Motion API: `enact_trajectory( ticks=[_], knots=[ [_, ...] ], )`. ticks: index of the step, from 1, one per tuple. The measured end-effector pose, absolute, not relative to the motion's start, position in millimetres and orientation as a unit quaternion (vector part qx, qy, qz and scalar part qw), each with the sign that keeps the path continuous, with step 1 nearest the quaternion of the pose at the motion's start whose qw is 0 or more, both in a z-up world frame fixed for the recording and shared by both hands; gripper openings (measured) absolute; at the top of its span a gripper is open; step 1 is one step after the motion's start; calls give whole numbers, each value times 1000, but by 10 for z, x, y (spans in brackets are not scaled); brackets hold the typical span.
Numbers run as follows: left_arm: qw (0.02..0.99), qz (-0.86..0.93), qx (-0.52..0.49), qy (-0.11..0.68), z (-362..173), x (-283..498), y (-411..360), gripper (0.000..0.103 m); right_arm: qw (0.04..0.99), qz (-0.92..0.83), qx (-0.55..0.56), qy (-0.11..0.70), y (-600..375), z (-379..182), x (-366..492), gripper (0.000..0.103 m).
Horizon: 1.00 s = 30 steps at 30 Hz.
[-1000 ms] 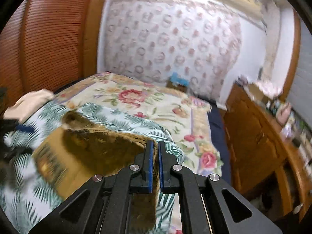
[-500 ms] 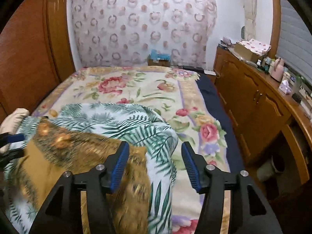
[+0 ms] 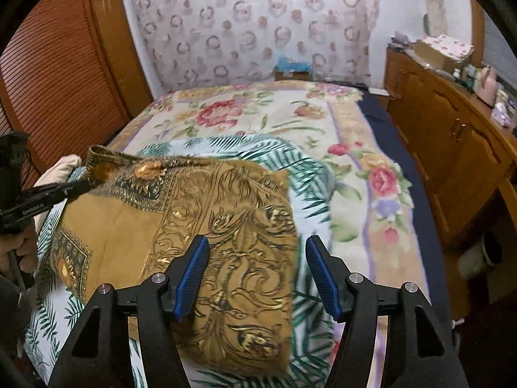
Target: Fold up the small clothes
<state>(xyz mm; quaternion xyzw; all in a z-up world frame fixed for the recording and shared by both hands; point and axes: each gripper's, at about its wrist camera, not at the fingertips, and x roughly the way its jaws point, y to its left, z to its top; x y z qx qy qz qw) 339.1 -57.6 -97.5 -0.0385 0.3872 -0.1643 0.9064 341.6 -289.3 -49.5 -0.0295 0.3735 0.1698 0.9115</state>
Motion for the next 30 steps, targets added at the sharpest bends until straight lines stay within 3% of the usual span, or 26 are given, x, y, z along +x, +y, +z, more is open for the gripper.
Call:
enact_trajectory(
  ticks=[4, 9, 11, 15, 17, 19, 22, 23, 25, 30],
  knots=[
    [902, -150, -35, 404, -1106, 3471, -556, 5, 906, 168, -46, 386, -2810, -568, 3562, 68],
    [895, -138, -28, 424, -1226, 3534, -545, 35, 904, 152, -44, 397, -2825, -622, 3671, 80],
    [891, -149, -34, 428, -1259, 3538, -526, 41, 902, 155, -35, 402, -2834, -637, 3690, 80],
    [889, -152, -38, 431, -1258, 3535, -518, 42, 898, 166, -21, 407, -2814, -659, 3690, 80],
    [885, -161, -48, 433, -1252, 3522, -515, 42, 897, 172, -21, 406, -2804, -666, 3681, 73],
    [880, -177, -60, 436, -1250, 3502, -519, 41, 895, 184, -20, 406, -2800, -679, 3665, 57],
    [868, -202, -82, 446, -1255, 3479, -537, 24, 895, 201, -40, 397, -2742, -674, 3595, 39],
    [862, -212, -91, 451, -1262, 3479, -541, 13, 895, 204, -52, 393, -2713, -675, 3569, 35],
    [861, -216, -101, 449, -1248, 3446, -539, 9, 897, 205, -61, 386, -2699, -661, 3543, 20],
    [881, -223, -101, 405, -937, 3176, -534, 8, 911, 200, -91, 348, -2652, -518, 3355, 15]
  ],
)
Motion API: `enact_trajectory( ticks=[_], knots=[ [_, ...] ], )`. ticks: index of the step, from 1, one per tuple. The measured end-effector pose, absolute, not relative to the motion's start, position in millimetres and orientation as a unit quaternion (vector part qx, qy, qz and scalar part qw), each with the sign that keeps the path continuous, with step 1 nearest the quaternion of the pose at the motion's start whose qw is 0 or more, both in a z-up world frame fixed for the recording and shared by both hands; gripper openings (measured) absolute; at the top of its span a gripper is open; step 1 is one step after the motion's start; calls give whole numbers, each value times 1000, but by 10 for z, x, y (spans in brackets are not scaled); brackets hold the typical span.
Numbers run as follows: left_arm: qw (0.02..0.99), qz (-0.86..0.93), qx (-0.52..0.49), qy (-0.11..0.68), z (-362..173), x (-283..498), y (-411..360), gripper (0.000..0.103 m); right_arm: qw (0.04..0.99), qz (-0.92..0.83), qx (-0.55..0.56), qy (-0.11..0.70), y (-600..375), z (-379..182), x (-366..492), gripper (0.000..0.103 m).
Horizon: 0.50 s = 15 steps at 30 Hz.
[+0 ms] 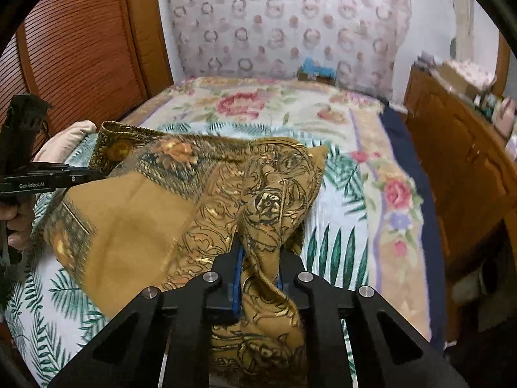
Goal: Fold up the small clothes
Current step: 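Lift the shirt bundle with both grippers and carry it toward the pillow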
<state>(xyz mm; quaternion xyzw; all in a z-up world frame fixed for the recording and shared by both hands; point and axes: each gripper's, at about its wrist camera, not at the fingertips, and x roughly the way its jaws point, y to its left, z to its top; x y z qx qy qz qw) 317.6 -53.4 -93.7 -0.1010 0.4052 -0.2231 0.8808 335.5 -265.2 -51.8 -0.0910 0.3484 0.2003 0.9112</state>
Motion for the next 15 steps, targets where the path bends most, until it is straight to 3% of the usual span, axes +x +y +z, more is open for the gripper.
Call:
enact_trajectory(
  ticks=[9, 15],
  knots=[
    [917, -223, -116, 309, -261, 2368, -52, 7, 924, 239, -115, 274, -2269, -14, 2932, 14],
    [937, -171, -141, 271, -211, 1833, 636, 7, 910, 304, -140, 244, -1682, 130, 2791, 14]
  ],
)
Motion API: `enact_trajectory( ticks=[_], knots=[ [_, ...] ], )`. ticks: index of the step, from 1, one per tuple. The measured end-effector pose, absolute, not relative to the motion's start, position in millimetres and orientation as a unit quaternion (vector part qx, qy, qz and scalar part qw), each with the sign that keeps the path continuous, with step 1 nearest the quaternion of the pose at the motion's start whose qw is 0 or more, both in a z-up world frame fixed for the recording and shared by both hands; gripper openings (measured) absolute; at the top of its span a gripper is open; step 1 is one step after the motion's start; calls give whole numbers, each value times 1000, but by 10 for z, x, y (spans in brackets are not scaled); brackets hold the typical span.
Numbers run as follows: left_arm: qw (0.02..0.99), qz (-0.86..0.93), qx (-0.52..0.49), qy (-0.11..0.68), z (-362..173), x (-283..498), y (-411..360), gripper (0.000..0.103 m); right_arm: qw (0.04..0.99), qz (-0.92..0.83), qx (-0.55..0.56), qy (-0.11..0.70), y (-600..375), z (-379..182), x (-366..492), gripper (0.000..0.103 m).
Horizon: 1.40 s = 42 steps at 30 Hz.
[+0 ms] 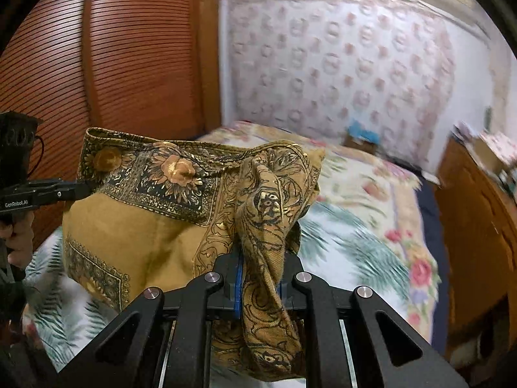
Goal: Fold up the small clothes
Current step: 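Lift the shirt bundle with both grippers and carry it toward the pillow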
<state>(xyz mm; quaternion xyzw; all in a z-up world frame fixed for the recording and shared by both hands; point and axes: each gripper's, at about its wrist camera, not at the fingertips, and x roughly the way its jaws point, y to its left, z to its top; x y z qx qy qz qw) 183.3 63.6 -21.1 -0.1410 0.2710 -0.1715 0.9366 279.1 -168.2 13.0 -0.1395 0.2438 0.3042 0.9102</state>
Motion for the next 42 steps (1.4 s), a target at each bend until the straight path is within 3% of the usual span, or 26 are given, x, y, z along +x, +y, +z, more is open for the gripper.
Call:
enact_trajectory(
  ticks=[7, 14, 20, 29, 34, 37, 39, 42],
  knots=[
    [956, -72, -170, 229, -245, 1261, 1482, 7, 877, 392, -181, 210, -609, 199, 2908, 14],
    [951, -1, -215, 224, -611, 1174, 2136, 7, 841, 445, -246, 186, 561, 68, 3365, 14],
    [940, 12, -236, 246, -1022, 1228, 2252, 7, 810, 462, -311, 185, 1416, -158, 3811, 14],
    [935, 43, -229, 266, -1152, 1265, 2340, 7, 792, 484, -309, 205, 1881, -253, 4280, 17],
    [935, 71, -198, 284, -1217, 1187, 2302, 12, 811, 461, -281, 225, 1817, -318, 4312, 42],
    [942, 78, -189, 267, -1118, 1072, 2296, 27, 825, 455, -250, 222, 1718, -234, 4273, 60],
    [948, 81, -182, 248, -1004, 996, 2285, 42, 838, 449, -231, 207, 1610, -165, 4223, 63],
    [957, 84, -160, 227, -825, 1015, 2242, 48, 838, 468, -202, 193, 1415, -77, 4113, 63]
  ],
)
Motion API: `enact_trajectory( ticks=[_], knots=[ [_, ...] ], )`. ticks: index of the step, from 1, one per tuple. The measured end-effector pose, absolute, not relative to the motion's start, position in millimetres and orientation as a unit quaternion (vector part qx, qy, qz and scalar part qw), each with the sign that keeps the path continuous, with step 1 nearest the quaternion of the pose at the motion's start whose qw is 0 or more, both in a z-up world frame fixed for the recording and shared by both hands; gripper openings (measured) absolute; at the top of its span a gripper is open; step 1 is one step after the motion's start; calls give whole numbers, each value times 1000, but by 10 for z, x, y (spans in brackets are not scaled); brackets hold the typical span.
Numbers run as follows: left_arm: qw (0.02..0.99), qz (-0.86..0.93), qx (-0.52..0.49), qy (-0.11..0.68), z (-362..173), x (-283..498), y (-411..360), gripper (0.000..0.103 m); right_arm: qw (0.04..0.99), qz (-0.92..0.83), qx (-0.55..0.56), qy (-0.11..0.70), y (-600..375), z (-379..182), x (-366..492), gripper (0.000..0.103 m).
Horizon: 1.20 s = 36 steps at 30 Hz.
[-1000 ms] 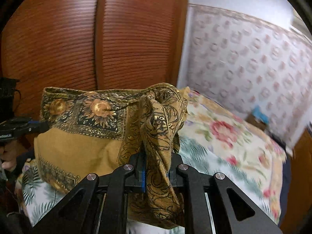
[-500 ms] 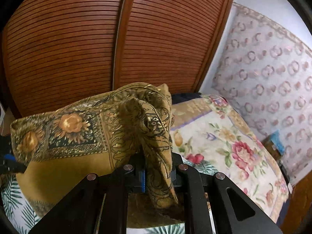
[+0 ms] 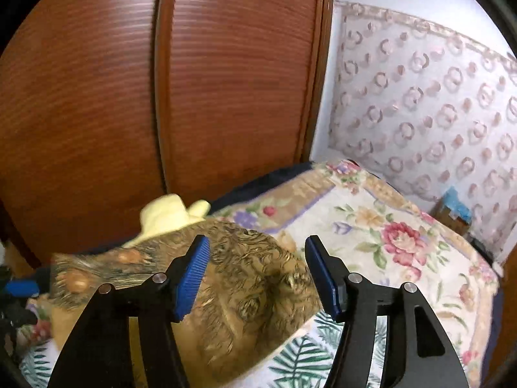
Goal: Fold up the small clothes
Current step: 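Lift the shirt bundle with both grippers and carry it toward the pillow, then lower the shirt bundle beside the yellow plush toy and open both grippers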
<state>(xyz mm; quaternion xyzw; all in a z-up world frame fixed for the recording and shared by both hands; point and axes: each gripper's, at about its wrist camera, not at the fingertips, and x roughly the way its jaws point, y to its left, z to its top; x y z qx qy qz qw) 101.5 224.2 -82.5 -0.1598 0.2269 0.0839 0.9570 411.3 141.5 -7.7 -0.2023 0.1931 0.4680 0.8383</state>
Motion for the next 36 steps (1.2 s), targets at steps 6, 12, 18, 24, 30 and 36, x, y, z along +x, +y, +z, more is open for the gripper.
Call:
enact_trajectory(
  ticks=[6, 12, 18, 24, 30, 36],
  knots=[
    [956, 46, -133, 256, -772, 1479, 2138, 75, 802, 517, -178, 241, 1387, -261, 4133, 63],
    [936, 59, -115, 326, -1099, 1844, 2121, 75, 799, 502, -171, 283, 1556, -513, 4560, 63],
    [928, 63, -121, 347, -1314, 1842, 2142, 76, 799, 482, -155, 324, 1724, -840, 4940, 63],
    [931, 68, -111, 340, -1242, 1756, 2128, 77, 817, 465, -156, 303, 1767, -798, 4786, 63],
    [941, 83, -106, 312, -1097, 1593, 2015, 77, 835, 452, -123, 288, 1575, -619, 4460, 63],
    [953, 82, -83, 281, -792, 1367, 1846, 77, 848, 446, -122, 259, 1232, -411, 3966, 63]
  ],
)
